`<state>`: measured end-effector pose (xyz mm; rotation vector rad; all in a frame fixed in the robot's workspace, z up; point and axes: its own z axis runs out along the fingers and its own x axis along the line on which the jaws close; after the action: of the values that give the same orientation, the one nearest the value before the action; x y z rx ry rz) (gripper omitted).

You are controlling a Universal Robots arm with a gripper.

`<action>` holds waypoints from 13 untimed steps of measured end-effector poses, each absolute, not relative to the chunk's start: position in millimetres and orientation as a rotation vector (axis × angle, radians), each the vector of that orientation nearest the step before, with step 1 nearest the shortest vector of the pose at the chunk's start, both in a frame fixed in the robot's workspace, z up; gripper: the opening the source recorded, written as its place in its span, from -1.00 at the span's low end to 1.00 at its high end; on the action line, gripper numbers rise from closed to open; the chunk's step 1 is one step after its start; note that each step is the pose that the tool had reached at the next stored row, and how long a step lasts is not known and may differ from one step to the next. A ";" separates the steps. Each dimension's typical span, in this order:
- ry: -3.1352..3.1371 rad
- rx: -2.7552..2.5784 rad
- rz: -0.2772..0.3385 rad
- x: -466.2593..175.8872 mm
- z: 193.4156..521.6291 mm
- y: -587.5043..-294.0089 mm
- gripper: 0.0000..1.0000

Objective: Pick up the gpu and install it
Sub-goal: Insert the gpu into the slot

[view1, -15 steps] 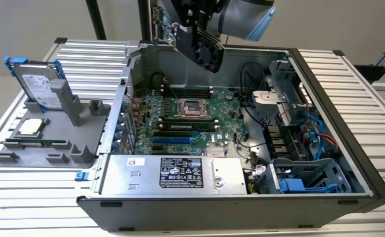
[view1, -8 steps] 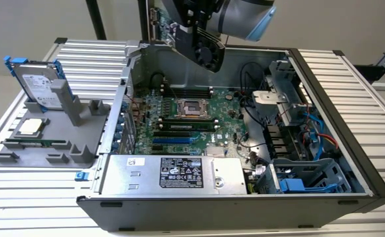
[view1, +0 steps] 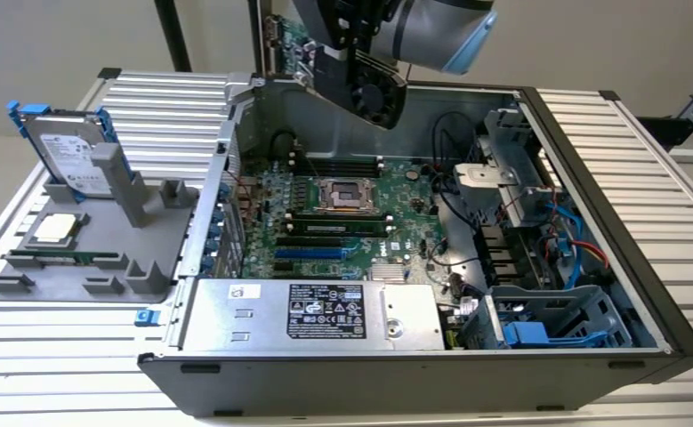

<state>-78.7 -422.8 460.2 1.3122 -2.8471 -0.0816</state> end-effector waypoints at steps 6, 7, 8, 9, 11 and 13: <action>-2.813 1.381 -0.081 -78.7 460.2 -422.8 -1.00; -2.807 1.392 -0.081 -78.7 460.2 -422.8 -1.00; -2.801 1.404 -0.081 -78.7 460.2 -422.8 -1.00; -2.796 1.414 -0.081 -78.7 460.2 -422.8 -1.00; -2.778 1.447 -0.081 -78.7 460.2 -422.8 -1.00; -2.766 1.470 -0.081 -78.7 460.2 -422.8 -1.00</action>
<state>-78.7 -422.8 460.2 1.4696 -2.7658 -0.0808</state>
